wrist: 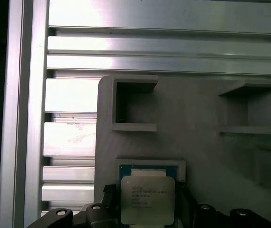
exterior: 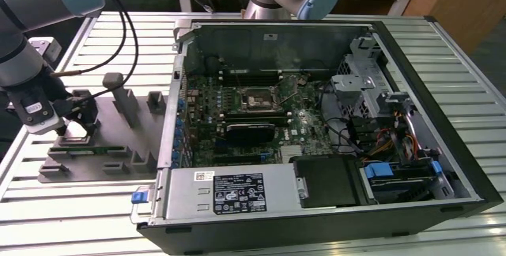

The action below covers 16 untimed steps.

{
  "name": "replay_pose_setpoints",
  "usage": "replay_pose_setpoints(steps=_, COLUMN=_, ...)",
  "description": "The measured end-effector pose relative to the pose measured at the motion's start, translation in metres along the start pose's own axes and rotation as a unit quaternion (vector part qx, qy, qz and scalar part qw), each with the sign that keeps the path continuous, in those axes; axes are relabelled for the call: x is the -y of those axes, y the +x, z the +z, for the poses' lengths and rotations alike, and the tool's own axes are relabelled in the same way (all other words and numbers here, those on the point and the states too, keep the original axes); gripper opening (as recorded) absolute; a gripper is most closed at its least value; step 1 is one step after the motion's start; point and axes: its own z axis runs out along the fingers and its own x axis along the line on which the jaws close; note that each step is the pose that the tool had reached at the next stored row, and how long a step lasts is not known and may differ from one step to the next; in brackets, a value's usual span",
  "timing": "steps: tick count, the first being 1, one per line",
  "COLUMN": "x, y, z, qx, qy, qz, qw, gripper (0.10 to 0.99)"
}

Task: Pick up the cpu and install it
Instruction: 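Pick up the cpu and move it towards the insertion slot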

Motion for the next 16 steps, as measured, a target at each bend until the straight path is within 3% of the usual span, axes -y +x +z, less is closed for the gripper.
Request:
replay_pose_setpoints(steps=8, x=0.0, y=0.0001, z=0.0, qx=0.0, qy=0.0, qz=0.0, qw=1.0, gripper=0.62)
replay_pose_setpoints(steps=10, x=0.0, y=0.0001, z=0.0, qx=0.0, qy=0.0, qz=0.0, qw=1.0, gripper=0.608)
replay_pose_setpoints(steps=11, x=0.0, y=0.0001, z=0.0, qx=0.0, qy=0.0, qz=0.0, qw=1.0, gripper=0.545)
replay_pose_setpoints(steps=16, x=0.0, y=0.0002, z=0.0, qx=0.0, qy=0.0, qz=0.0, qw=1.0, gripper=0.545)
